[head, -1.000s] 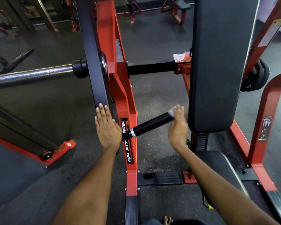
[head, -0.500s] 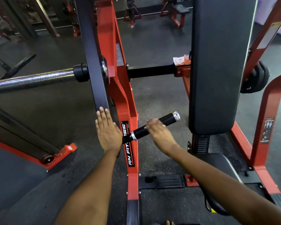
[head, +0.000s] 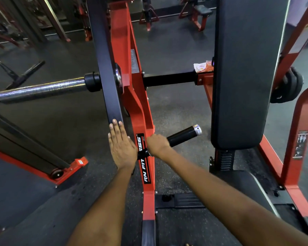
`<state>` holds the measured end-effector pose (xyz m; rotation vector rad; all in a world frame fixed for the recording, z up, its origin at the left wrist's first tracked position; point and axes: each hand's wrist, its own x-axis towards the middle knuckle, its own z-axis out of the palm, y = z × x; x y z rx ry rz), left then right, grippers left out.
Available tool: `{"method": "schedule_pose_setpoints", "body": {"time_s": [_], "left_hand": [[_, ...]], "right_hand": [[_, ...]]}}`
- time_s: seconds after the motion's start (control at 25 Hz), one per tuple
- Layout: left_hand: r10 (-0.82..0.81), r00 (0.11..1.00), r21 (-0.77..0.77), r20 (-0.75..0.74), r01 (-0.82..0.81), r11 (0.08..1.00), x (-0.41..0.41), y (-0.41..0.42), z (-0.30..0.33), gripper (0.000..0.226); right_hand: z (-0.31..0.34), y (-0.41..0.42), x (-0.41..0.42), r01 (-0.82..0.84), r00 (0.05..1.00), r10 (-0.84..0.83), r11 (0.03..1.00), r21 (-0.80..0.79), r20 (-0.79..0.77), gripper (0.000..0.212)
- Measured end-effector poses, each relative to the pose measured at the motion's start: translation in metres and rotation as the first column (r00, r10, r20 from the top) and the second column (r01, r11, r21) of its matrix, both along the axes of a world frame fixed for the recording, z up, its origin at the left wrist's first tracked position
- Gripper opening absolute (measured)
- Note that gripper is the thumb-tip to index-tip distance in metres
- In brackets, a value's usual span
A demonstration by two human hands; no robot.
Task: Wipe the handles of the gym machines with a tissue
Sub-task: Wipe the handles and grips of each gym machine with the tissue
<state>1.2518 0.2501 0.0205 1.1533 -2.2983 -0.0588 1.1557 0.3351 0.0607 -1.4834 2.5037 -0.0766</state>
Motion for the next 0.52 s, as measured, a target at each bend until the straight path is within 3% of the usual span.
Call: {"method": "schedule_pose_setpoints", "body": {"time_s": [0.12,0.2,0.28,0.36,0.4,0.44,0.52], "left_hand": [[-0.013,1.0,0.017,-0.019,0.013,1.0,-0.003,-0.001,0.002,0.072],[-0.017,1.0,0.0,-0.013,0.017,1.0,0.0,-0.001,0.0,0.071],[-0.015,1.0,0.006,-0.008,0.015,1.0,0.001,-0.002,0.001,0.071],[-0.017,1.0,0.009,0.005,0.017,1.0,0.001,-0.003,0.002,0.071],[-0.019,1.0,0.013,0.01,0.019,1.0,0.0,-0.003,0.002,0.071],[-0.023,1.0,0.02,0.012,0.023,1.0,-0.002,-0.002,0.002,0.071],[-0.019,1.0,0.035,0.001,0.019,0.999,0.0,0.0,0.003,0.07]], "right_hand": [[-0.034,0.023,0.009,-0.351,0.929,0.305,0.906,-0.236,-0.211,0.034],[-0.057,0.056,-0.016,-0.51,0.844,0.372,0.78,-0.363,-0.387,0.041],[-0.066,0.089,-0.046,-0.426,0.893,0.27,0.762,-0.487,-0.359,0.052],[-0.057,0.1,-0.054,-0.111,0.975,-0.029,0.794,-0.598,-0.22,0.066],[-0.053,0.095,-0.046,0.017,0.973,-0.15,0.805,-0.593,-0.177,0.072],[-0.054,0.088,-0.034,0.046,0.972,-0.167,0.83,-0.556,-0.168,0.078],[-0.06,0.081,-0.017,-0.195,0.949,0.047,0.865,-0.463,-0.313,0.082]]}}
